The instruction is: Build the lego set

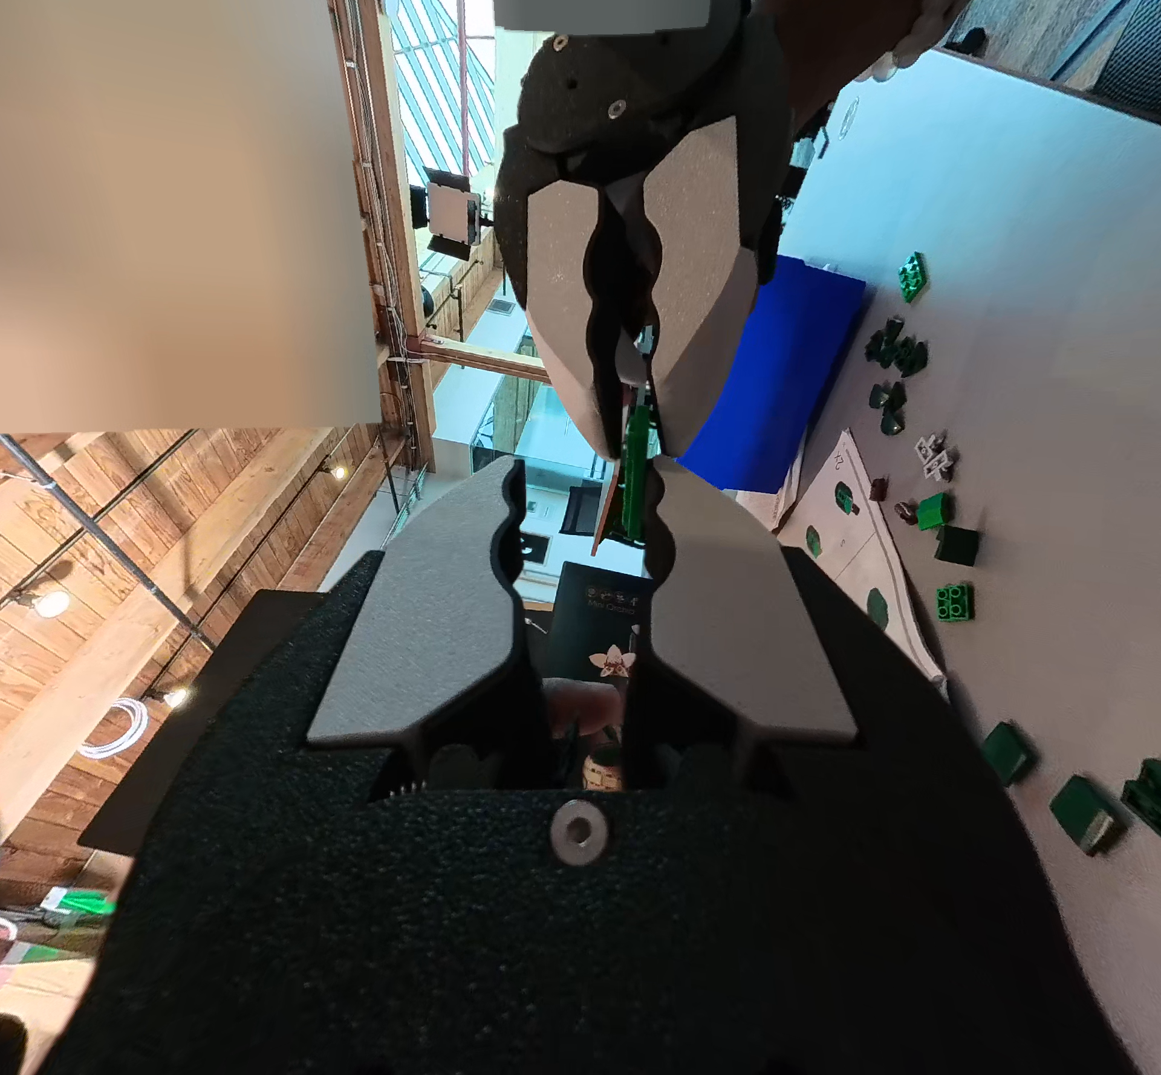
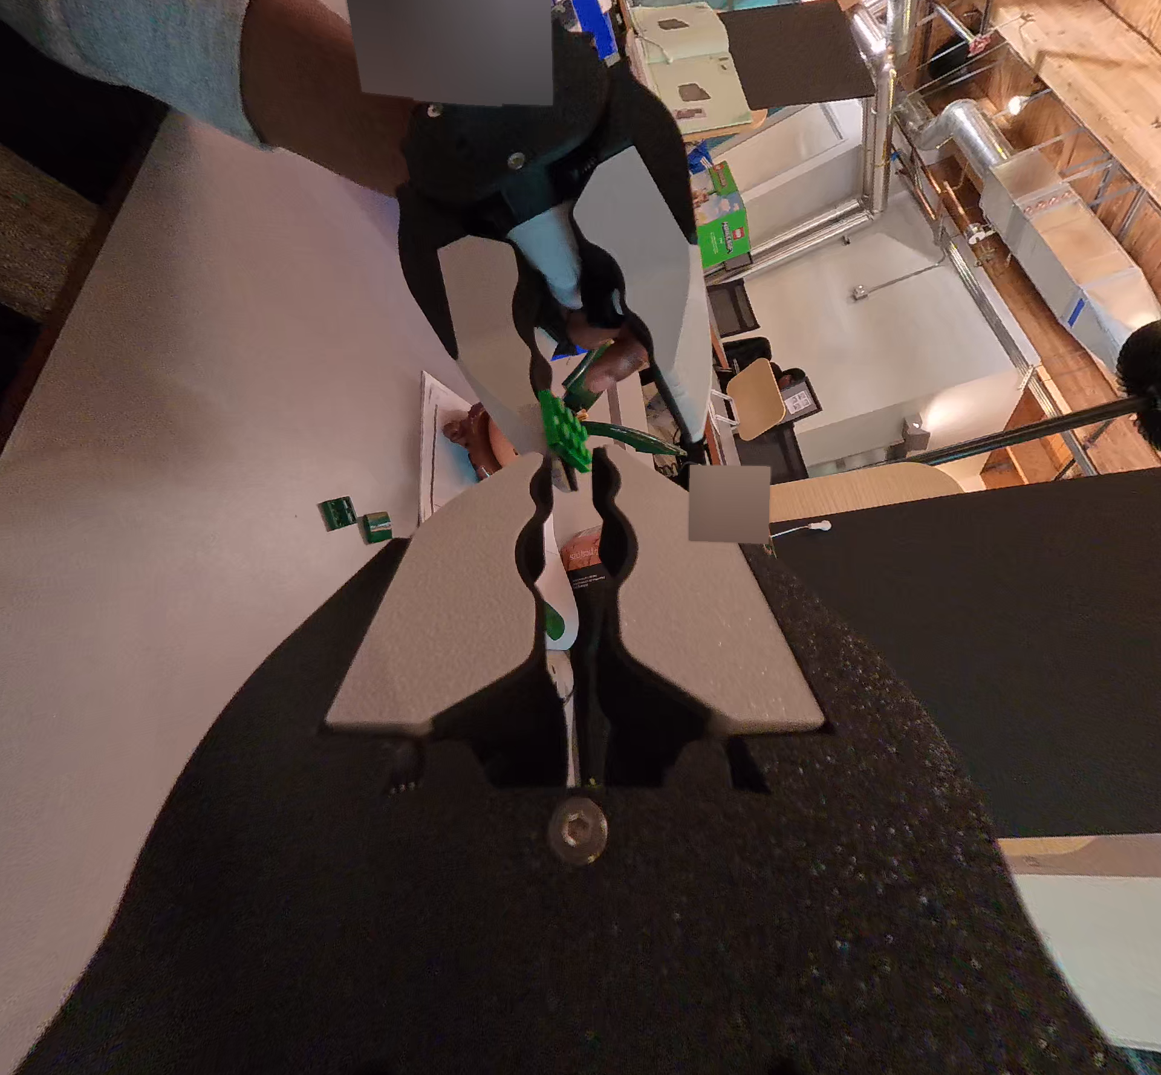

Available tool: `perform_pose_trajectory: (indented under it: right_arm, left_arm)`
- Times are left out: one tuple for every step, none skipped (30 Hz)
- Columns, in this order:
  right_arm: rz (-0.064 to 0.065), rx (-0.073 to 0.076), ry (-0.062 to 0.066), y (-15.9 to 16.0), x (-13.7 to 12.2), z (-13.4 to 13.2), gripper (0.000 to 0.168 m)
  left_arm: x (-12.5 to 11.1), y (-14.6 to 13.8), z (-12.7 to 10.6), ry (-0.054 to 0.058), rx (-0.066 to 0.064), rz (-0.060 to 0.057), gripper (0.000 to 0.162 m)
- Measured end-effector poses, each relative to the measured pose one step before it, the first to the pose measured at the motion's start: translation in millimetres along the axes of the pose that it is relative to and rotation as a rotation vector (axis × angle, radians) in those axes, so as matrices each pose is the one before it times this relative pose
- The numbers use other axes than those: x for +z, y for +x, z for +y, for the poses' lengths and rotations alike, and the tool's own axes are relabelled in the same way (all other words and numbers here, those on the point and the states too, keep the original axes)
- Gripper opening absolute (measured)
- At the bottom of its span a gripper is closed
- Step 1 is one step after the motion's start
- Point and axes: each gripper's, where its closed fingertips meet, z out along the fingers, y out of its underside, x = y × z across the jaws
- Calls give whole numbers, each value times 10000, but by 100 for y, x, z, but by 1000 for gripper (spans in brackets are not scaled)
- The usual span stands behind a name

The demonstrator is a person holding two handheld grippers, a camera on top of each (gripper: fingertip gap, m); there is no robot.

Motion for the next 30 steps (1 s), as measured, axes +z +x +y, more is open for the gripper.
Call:
perform_pose_trajectory:
  right_arm:
    - [19, 119, 26, 100, -68, 68, 12]
    - [18, 148, 28, 71, -65, 68, 13]
    - [31, 201, 14, 161, -130, 177, 13]
    - [-9, 295, 27, 118, -156, 167, 14]
    - [-87, 386, 67, 45, -189, 182, 16]
    - [-137, 491, 108, 34, -215, 188, 17]
    - [-171, 575, 147, -1, -235, 169, 17]
    - [-235, 604, 173, -52, -225, 114, 17]
    - [-246, 626, 234, -82, -181, -65, 18]
    - [-298, 624, 304, -163, -128, -309, 18]
    - [-306, 560, 343, -248, -20, -483, 20]
    - [-172, 420, 267, -135, 95, -437, 22]
    - [-100, 178, 140, -139, 187, -296, 24]
    - [40, -19, 0, -26, 206, -91, 25]
    - [164, -149, -143, 143, 304, 125, 26]
    - [68, -212, -202, -24, 298, 262, 26]
    - [29, -153, -198, -95, 288, 276, 26]
    - [-35, -72, -109, -173, 285, 185, 27]
    - [-40, 1, -13, -143, 205, 53, 27]
    - [25, 36, 26, -4, 118, -3, 27]
    - [31, 15, 16, 39, 61, -26, 27]
    - [21, -11, 6, 32, 27, -28, 27]
    - [75, -7, 11, 141, 15, -27, 27]
    - [21, -16, -7, 20, 55, -5, 27]
    - [-14, -25, -19, -18, 46, 24, 27]
    - [11, -26, -48, -23, 39, 68, 27]
    - [20, -39, -56, 22, -29, 85, 27]
    - [38, -25, -11, 84, -14, 39, 26]
    - [40, 9, 19, 63, -57, 5, 26]
    - [-3, 8, 41, 23, -35, -40, 26]
  left_arm:
    - [-52, -15, 14, 38, -75, -5, 34]
    - [-56, -53, 6, 31, -61, -13, 34]
    - [-47, -39, -1, 18, -51, -2, 34]
    - [-55, -54, 27, 13, -35, -1, 34]
    - [-73, -45, 36, 5, -17, -7, 34]
    - [-87, -22, 59, -5, -5, 12, 35]
    - [-88, -12, 63, -12, 2, 7, 35]
    - [-46, 5, 66, -24, 33, 7, 35]
    - [-12, 59, 69, -46, 67, 34, 35]
    - [8, 122, 98, -59, 80, 49, 35]
    - [59, 105, 62, -46, 65, 22, 35]
    - [68, 105, 18, -10, 18, 22, 35]
    - [68, 98, -5, 6, -8, 19, 35]
    - [53, 56, -2, 3, -6, 4, 35]
    - [36, 42, -11, -1, 5, 6, 35]
    - [30, 57, 0, -10, 9, 21, 35]
    - [12, 36, 6, -8, 15, 10, 35]
    - [7, 27, -9, 4, -3, 3, 35]
    - [-14, 26, -19, 12, -21, 2, 35]
    - [-14, 0, -1, 8, -10, -3, 35]
    - [-3, -3, 22, -6, 1, 0, 35]
    - [-33, 5, 11, -5, 9, 4, 36]
    - [-10, 40, -3, 2, 3, 2, 36]
    - [4, 10, -25, 8, -2, 5, 35]
    - [-2, 24, -17, 11, 1, 3, 35]
    - [21, 7, 6, 1, 16, 6, 35]
    - [-15, 15, -11, -5, 15, 3, 35]
    - [3, -2, -19, -2, 11, 1, 35]
    - [-1, -21, -19, 9, 6, -6, 35]
    - [-12, 14, -40, 16, -11, 5, 35]
